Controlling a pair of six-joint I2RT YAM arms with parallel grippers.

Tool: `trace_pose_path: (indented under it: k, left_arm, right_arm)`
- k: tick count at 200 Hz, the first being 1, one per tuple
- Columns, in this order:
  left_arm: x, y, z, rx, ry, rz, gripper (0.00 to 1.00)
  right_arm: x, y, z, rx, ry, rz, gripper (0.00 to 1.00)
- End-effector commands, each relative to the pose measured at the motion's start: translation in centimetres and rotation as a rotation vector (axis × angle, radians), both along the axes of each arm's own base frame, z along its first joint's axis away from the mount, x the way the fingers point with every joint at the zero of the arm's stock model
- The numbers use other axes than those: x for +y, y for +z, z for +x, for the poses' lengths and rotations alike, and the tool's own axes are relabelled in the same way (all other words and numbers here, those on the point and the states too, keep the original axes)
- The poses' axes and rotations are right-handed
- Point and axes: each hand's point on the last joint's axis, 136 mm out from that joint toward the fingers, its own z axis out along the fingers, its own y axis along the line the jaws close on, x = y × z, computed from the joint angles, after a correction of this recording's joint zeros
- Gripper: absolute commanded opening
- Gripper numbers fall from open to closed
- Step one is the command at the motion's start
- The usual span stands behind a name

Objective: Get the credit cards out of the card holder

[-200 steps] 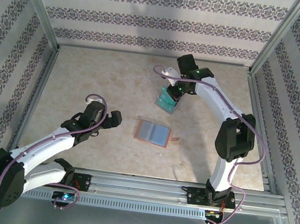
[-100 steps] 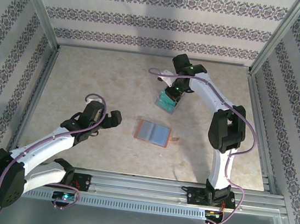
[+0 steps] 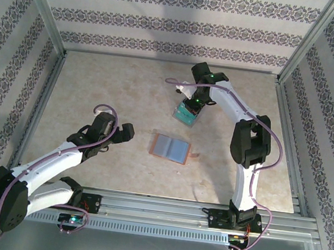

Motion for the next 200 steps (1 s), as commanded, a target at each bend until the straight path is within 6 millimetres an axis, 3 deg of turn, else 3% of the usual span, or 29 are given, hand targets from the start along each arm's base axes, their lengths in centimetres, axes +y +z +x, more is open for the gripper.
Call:
trace_pose_path:
  k: [1,75,125,200]
  left_arm:
    - [0.5,-0.4,-0.5,0.027,0.012,-0.007,0.99]
    - [0.5,-0.4,-0.4,0.029,0.019,-0.013,0.99]
    - [0.6,-0.4,-0.5,0.03,0.019,-0.012,0.99]
    - [0.8,-0.3,-0.6,0.026,0.024,-0.008,0.99]
  right_arm:
    - [-0.5,-0.3,0.4,0.008,0.0,-0.021,0.0]
    - [-0.4,-1.1,0.8,0.026,-0.013,-0.023,0.02]
    - [-0.2,-1.4,1.1,0.031,-0.033,-0.018,0.17]
    - [-0.3,0.8,1.1,-0.019,-0.053,0.0,0.27]
